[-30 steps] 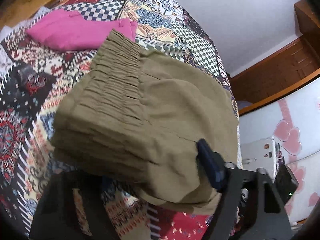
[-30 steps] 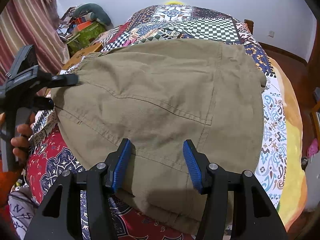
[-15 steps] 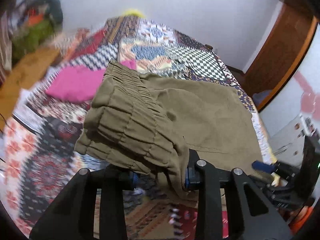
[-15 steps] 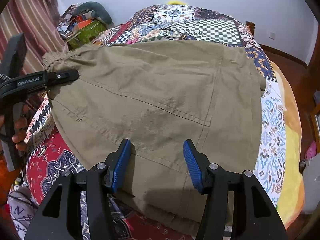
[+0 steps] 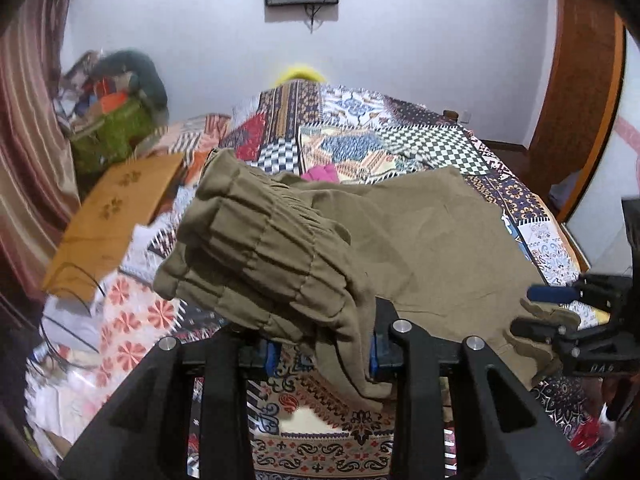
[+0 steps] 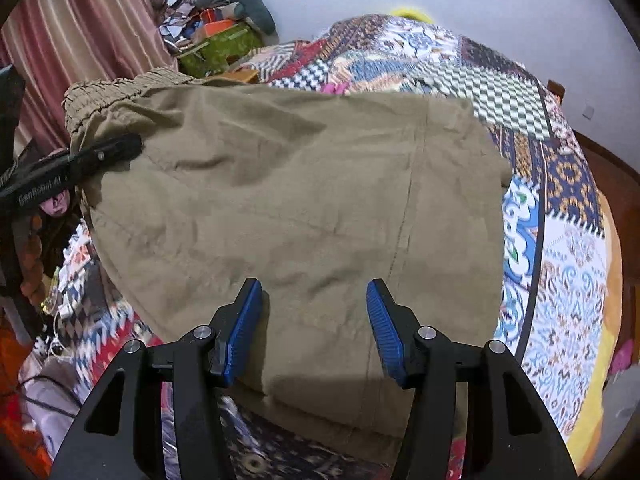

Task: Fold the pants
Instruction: 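Grasp the elastic waistband with the left tool and lift it, then fold the held waistband over onto the pants and open the left tool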

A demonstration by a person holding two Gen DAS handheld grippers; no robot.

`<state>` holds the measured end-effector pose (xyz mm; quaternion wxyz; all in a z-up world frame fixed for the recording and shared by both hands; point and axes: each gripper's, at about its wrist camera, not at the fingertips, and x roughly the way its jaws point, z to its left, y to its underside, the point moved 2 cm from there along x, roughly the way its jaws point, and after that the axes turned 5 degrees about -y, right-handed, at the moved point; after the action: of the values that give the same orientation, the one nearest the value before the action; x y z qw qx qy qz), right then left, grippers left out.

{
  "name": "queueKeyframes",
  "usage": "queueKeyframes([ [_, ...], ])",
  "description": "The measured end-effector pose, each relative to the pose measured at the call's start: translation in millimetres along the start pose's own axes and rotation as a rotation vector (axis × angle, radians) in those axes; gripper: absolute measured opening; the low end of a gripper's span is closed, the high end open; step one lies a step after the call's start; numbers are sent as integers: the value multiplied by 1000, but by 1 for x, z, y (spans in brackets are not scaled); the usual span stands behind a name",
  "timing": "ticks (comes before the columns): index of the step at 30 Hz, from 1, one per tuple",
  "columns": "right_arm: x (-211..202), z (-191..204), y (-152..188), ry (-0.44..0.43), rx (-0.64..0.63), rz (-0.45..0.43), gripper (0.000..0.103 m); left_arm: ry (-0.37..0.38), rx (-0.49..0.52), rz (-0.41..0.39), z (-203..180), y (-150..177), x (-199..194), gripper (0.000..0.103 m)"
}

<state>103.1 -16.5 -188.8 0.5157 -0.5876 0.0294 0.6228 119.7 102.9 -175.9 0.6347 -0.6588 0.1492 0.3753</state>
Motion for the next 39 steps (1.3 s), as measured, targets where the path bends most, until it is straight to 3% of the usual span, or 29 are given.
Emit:
queueKeyframes([
  [6, 11, 19, -19, 8, -53, -7, 51, -3, 92, -69, -21, -9, -11, 32],
  [13, 40, 31, -10, -20, -86, 99, 51, 106, 114, -69, -44, -18, -16, 28],
  [20, 32, 23, -6, -64, -43, 81, 51, 161, 166, -85, -67, -29, -22, 27],
  [25, 3, -1, 1, -22, 16, 14, 51, 174, 226, -82, -86, -31, -22, 27],
  [30, -29, -46, 24, 84, 108, -25, 51, 205, 252, -71, -103, -33, -20, 27],
  [39, -21, -72, 57, 93, 226, 13, 51, 305, 257, -1, -135, -35, -10, 23],
])
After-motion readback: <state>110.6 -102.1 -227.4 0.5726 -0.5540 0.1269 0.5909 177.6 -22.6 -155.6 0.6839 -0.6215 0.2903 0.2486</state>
